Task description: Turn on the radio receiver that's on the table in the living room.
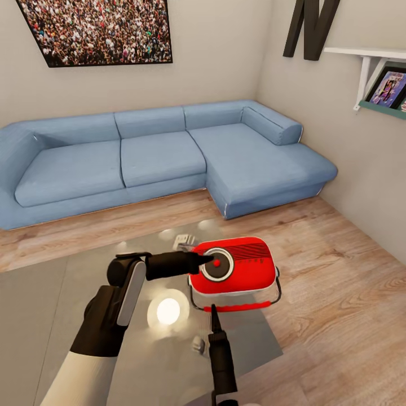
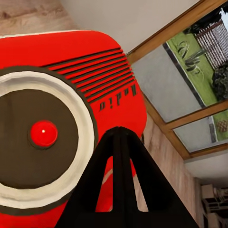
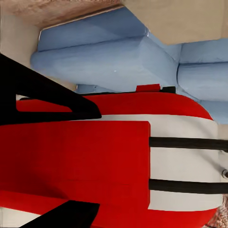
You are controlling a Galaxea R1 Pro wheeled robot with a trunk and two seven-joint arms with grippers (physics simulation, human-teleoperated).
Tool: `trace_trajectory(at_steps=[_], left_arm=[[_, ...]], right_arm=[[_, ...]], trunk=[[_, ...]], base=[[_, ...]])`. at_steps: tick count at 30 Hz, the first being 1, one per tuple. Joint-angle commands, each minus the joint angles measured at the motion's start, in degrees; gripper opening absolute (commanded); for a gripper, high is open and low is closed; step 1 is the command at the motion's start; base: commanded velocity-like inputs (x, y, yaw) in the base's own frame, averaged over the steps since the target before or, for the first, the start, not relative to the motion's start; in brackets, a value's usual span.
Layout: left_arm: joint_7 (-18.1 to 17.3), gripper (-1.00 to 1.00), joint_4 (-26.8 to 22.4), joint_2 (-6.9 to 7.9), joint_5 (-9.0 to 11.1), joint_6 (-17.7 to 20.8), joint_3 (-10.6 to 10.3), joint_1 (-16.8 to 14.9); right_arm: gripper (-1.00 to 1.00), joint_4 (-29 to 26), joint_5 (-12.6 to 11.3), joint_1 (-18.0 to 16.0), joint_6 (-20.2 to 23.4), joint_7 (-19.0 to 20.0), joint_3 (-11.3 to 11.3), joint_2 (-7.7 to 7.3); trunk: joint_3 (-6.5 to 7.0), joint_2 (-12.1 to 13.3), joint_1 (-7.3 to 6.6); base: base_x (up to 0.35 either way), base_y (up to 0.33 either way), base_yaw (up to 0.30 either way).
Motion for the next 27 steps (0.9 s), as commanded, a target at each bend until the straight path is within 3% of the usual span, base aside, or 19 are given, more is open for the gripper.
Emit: trace_trajectory(at_steps=[1, 5, 7, 14, 25, 27], left_arm=[[0.0, -1.00, 0.3, 0.00, 0.0, 0.0, 0.0, 0.0], [0.0, -1.00, 0.7, 0.06, 0.0, 0.0, 0.0, 0.0], [0.0, -1.00, 0.9, 0.07, 0.0, 0.0, 0.0, 0.0], [0.0, -1.00, 2.1, -0.28, 0.0, 0.0, 0.1, -0.7], [0.0, -1.00, 4.3, -1.08, 0.0, 0.0, 0.1, -2.1], [0.0, -1.00, 4.4, -1.13, 0.0, 0.0, 0.1, -2.8]], right_arm=[[-1.00, 0.1, 0.3, 0.0, 0.2, 0.0, -0.4, 0.01], [-1.00, 0.3, 0.3, 0.0, 0.2, -0.8, -3.3, 0.01], [-1.00, 0.4, 0.3, 0.0, 0.2, -1.8, -3.6, 0.01], [-1.00, 0.5, 0.3, 0.0, 0.8, -5.7, -3.6, 0.01], [-1.00, 0.5, 0.3, 0.0, 3.3, -6.2, -3.3, 0.01], [-1.00, 3.3, 0.4, 0.0, 3.2, -6.3, -3.0, 0.01]], trunk=[[0.00, 0.0, 0.00], [0.00, 0.0, 0.00], [0.00, 0.0, 0.00], [0.00, 0.0, 0.00], [0.00, 0.0, 0.00], [0.00, 0.0, 0.00]], base=[[0.000, 0.000, 0.000], [0.000, 0.000, 0.000], [0.000, 0.000, 0.000], [0.000, 0.000, 0.000], [0.000, 0.000, 0.000], [0.000, 0.000, 0.000]])
